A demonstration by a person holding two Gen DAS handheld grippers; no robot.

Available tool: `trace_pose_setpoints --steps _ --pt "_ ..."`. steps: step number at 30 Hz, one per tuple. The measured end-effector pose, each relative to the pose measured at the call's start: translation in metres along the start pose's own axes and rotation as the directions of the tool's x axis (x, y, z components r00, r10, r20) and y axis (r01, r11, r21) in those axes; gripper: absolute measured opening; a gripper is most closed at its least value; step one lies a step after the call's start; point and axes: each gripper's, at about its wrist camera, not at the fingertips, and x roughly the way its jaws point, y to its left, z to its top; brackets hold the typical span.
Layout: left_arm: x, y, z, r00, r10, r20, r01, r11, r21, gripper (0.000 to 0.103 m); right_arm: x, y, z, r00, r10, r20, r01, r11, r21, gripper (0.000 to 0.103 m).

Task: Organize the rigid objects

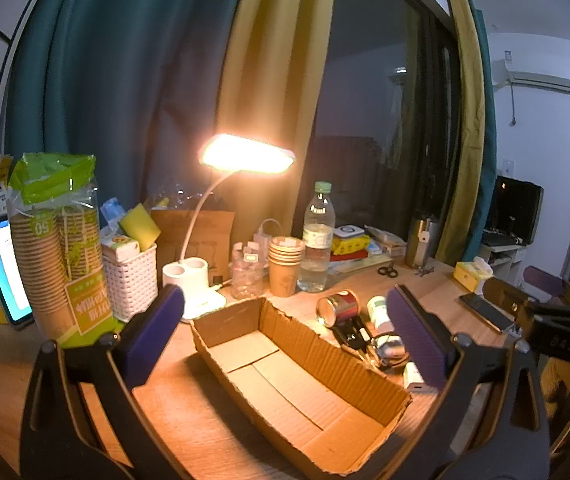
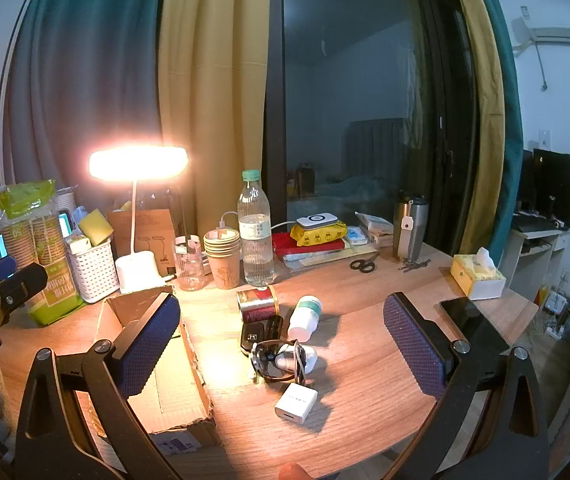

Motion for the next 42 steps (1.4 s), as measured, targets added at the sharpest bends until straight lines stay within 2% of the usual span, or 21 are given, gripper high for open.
trace_pose_setpoints --steps 7,13,17,24,31,35,37,38,39,40,41,42 --pt "0.002 0.002 -0.003 1.0 0.005 -0.011 -0.005 1.0 -0.001 0.102 0.001 -0.001 -0.006 1.0 -0.001 -0.006 0.001 1.0 0.002 0.103" --pt "0.019 0.005 -0.009 0.999 0.027 -0.04 -0.026 0.999 0.028 0.102 0.009 -0.003 -0.013 1.0 -0.005 -0.031 0.005 1.0 0.005 0.103" --pt "0.04 0.009 -0.02 0.994 0.044 -0.105 -0.04 0.998 0.048 0.102 0.021 -0.006 -0.017 0.998 -0.014 -0.056 0.015 1.0 0.009 0.103" --pt "0.075 0.024 -0.047 0.966 0.073 -0.249 -0.067 0.997 0.031 0.102 0.049 -0.017 -0.028 0.992 -0.037 -0.122 0.041 0.999 0.03 0.103" --pt "0.103 0.024 -0.078 0.92 0.063 -0.386 -0.057 0.998 0.028 0.102 0.08 -0.029 -0.05 0.979 -0.053 -0.199 0.063 0.997 0.046 0.103" --pt "0.122 0.021 -0.094 0.882 0.044 -0.469 -0.03 0.999 0.037 0.101 0.099 -0.036 -0.063 0.967 -0.053 -0.248 0.071 0.995 0.065 0.103" --pt "0.13 0.02 -0.099 0.863 0.039 -0.503 -0.021 0.999 0.043 0.098 0.106 -0.039 -0.069 0.962 -0.052 -0.268 0.073 0.995 0.072 0.103" --pt "0.135 0.019 -0.102 0.851 0.031 -0.524 -0.009 0.999 0.044 0.084 0.108 -0.04 -0.071 0.96 -0.051 -0.274 0.074 0.995 0.074 0.103" --pt "0.142 0.018 -0.106 0.832 0.024 -0.554 0.0 0.999 0.043 0.075 0.11 -0.041 -0.073 0.959 -0.052 -0.28 0.076 0.994 0.076 0.103" --pt "0.148 0.018 -0.108 0.821 0.033 -0.57 -0.008 0.999 0.046 0.069 0.112 -0.042 -0.074 0.957 -0.051 -0.285 0.076 0.994 0.078 0.103" --pt "0.153 0.017 -0.109 0.81 0.035 -0.585 -0.008 0.999 0.049 0.054 0.114 -0.043 -0.076 0.956 -0.051 -0.29 0.077 0.994 0.08 0.103" --pt "0.158 0.016 -0.109 0.798 0.028 -0.602 -0.001 0.999 0.046 0.045 0.116 -0.044 -0.077 0.954 -0.053 -0.295 0.08 0.993 0.083 0.103"
